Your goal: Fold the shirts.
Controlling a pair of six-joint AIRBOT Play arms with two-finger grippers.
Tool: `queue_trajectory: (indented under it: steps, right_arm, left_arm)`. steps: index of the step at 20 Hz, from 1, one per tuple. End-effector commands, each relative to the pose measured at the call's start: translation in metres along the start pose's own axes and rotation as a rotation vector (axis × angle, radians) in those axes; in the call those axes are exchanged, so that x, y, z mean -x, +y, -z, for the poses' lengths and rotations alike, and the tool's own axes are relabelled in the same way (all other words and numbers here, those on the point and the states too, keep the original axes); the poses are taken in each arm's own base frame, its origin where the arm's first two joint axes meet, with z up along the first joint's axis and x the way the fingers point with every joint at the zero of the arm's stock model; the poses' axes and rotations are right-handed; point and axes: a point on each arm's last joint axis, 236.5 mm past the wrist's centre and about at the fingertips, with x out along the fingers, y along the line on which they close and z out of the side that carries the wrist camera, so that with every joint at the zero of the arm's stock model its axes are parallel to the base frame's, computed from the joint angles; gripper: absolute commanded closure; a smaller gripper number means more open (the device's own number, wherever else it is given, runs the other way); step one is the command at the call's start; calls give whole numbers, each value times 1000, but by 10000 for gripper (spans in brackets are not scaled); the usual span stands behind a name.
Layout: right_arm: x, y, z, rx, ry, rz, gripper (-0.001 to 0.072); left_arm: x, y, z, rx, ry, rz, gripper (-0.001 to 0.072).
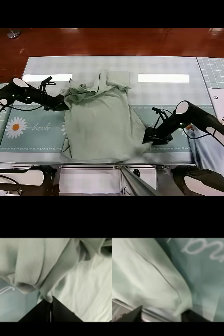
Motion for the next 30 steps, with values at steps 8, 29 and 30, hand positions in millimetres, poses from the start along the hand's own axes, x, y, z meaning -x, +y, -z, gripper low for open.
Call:
queue_trajectory:
  steps: [8,29,30]
  right_arm:
    - [55,19,-54,135,-161,71,682]
    - [259,29,-262,-46,-644,-204,304]
    - [261,27,-257,-28,-630,-204,89]
  left_arm:
    - [4,-5,4,-30,8,7,685]
    - [-49,-103,138,-71,-27,170,265]
    - [-42,-104,131,-80,-33,168,8]
